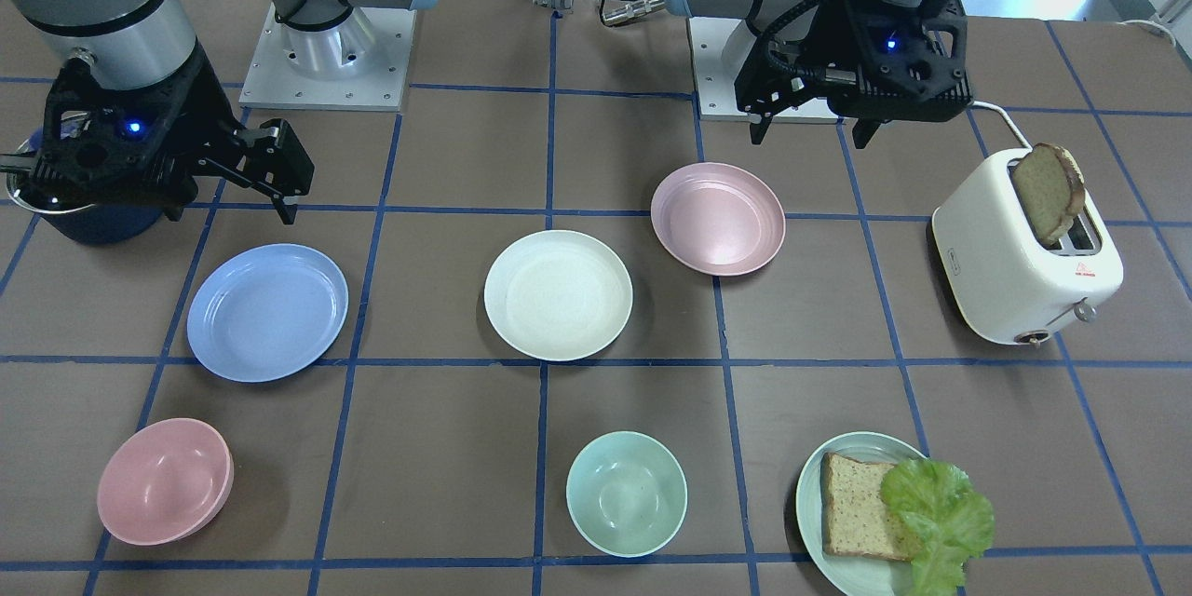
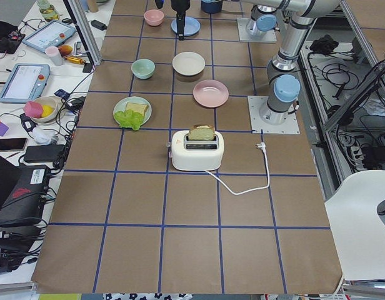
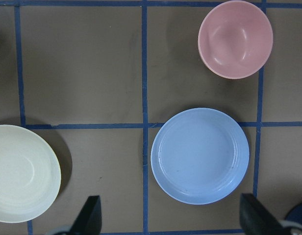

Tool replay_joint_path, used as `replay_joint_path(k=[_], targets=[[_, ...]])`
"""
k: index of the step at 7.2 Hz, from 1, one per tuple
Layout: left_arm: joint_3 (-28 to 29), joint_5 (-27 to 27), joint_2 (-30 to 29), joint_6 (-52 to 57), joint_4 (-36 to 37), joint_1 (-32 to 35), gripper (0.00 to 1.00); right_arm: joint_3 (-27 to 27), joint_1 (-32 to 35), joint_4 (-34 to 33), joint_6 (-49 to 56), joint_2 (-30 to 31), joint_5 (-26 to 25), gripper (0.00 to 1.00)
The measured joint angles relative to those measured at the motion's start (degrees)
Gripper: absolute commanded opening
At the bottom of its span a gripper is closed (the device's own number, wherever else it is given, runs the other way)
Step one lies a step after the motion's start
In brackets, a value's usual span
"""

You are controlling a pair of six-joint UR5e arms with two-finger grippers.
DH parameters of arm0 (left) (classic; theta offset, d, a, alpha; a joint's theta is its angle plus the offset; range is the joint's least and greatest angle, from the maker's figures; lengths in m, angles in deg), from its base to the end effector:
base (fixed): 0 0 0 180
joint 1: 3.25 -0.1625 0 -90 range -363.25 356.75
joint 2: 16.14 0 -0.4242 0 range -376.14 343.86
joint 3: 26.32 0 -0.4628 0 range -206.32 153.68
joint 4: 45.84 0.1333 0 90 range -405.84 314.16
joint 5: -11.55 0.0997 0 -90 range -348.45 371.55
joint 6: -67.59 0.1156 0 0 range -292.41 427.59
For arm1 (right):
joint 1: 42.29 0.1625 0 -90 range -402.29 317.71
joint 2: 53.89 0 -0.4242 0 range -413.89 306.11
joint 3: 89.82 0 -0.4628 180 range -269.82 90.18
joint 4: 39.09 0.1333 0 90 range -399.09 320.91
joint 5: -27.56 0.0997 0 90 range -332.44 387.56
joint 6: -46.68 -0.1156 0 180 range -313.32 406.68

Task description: Stack three plates with pink and blue

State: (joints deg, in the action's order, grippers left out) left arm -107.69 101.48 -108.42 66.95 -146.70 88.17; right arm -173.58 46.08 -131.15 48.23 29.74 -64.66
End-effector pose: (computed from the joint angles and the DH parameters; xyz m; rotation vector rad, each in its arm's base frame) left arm -0.1475 -0.5637 0.5145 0.0213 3.1389 0.1236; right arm 0.1113 -0.6168 0.4709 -0.0032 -3.1015 0.0506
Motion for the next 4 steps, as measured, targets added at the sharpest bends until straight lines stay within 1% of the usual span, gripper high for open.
replay_joint_path(k=[2,4], targets=[[-3.2,0.0,-0.7,-0.3,-1.2,0.1,1.0,-1.3,-4.3,0.3,1.5,-2.3,0.0,1.0],[-8.6,0.0,0.3,-0.3,2.2,0.5,1.0,-6.8,-10.3,-2.5,6.7,-3.0,0.4,1.0]])
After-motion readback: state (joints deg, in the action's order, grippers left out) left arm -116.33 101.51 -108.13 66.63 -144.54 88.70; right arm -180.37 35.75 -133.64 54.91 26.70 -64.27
